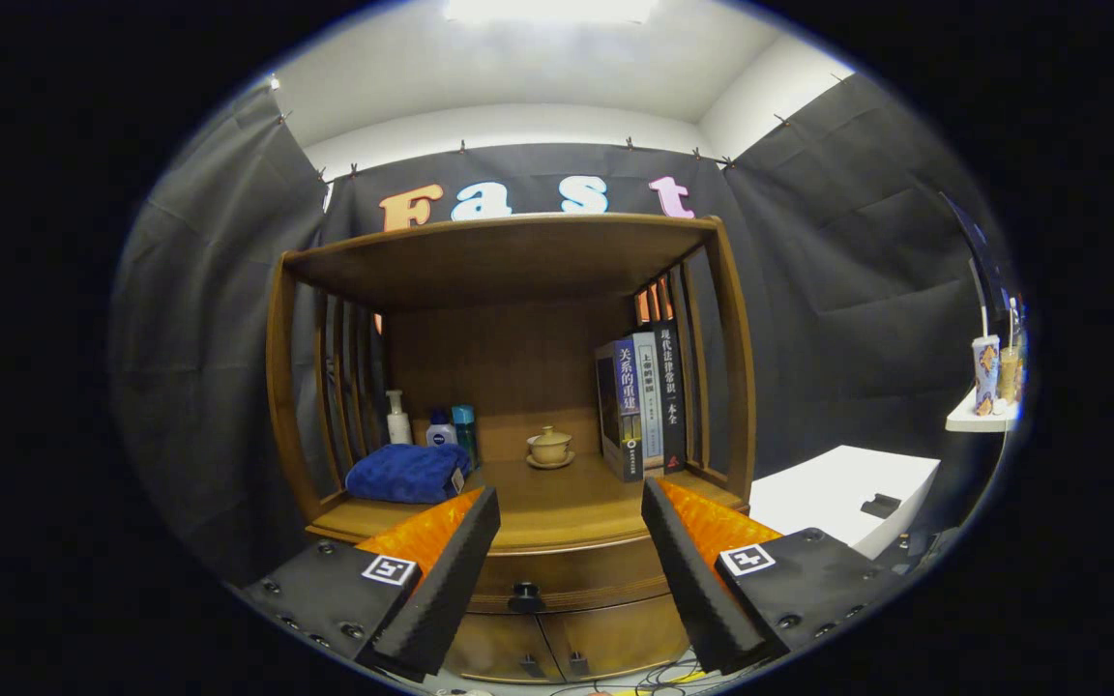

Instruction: Pull open the drawer, take out the items inside it, and place them on the countertop above the cabinet.

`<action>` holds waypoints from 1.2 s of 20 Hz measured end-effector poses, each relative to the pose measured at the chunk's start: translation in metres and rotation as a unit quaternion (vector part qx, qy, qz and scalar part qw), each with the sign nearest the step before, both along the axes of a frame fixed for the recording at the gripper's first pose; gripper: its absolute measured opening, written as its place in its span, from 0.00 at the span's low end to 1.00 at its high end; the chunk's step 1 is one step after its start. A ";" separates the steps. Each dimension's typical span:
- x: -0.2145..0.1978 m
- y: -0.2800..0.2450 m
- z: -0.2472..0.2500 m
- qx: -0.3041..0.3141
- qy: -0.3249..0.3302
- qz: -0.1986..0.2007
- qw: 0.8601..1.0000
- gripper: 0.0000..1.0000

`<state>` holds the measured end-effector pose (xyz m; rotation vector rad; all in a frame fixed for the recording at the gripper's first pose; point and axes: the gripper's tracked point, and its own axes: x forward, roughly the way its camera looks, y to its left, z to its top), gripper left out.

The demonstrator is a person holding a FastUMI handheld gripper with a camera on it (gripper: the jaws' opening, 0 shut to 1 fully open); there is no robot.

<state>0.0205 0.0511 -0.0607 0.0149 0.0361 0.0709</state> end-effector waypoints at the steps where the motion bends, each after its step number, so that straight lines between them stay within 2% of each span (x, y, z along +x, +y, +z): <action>1: 0.003 0.004 -0.013 -0.001 0.005 0.002 1.000 0.98; 11: 0.045 0.039 -0.155 -0.017 0.091 0.032 0.995 0.99; 19: 0.074 0.041 -0.195 -0.004 0.121 0.035 0.992 0.98; 23: 0.078 0.043 -0.207 -0.007 0.133 0.044 0.990 0.96; 24: 0.080 0.043 -0.210 -0.010 0.136 0.046 0.990 0.92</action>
